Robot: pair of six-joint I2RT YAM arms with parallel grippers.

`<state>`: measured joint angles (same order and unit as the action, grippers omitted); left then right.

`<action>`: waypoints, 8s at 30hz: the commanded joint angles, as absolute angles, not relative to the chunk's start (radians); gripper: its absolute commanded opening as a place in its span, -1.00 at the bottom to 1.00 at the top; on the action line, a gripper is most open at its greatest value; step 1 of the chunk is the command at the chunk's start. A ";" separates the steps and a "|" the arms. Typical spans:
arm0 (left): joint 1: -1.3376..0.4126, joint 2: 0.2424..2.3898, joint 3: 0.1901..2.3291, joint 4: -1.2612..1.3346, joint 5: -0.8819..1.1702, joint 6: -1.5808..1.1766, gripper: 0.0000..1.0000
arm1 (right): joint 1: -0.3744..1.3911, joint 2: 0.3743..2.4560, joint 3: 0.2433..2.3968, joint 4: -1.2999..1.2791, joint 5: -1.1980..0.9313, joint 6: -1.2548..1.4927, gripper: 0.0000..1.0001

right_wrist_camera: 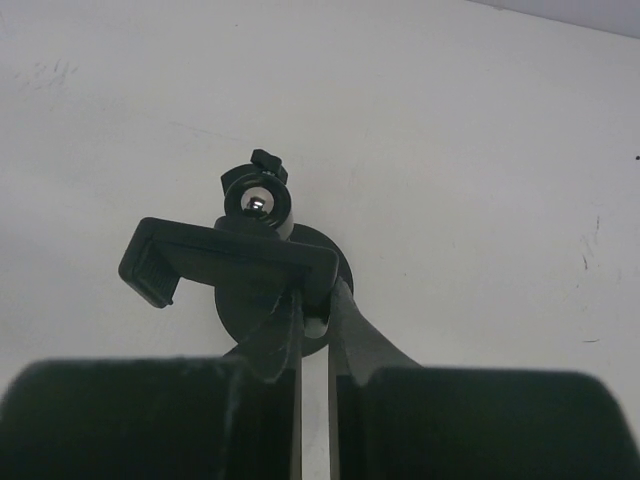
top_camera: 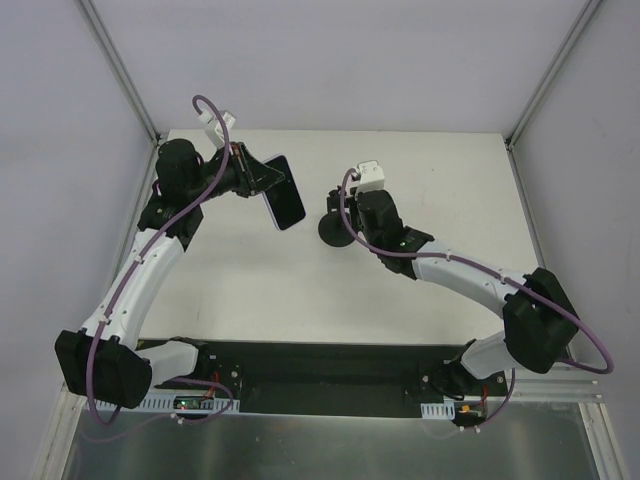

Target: Place the phone on the phone stand

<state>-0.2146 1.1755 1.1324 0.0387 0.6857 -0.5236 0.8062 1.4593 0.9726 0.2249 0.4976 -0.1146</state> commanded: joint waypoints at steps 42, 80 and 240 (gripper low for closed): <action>-0.535 1.534 1.155 0.930 1.365 -0.222 -1.00 | 0.555 1.431 0.926 0.325 -0.485 -0.229 -0.99; -0.419 1.804 1.226 1.154 1.497 -0.408 -1.00 | 0.554 1.447 0.927 0.318 -0.471 -0.226 -0.99; -0.822 1.836 2.028 -0.873 -0.689 -0.735 0.98 | 0.581 1.025 0.462 0.664 0.238 -0.035 0.75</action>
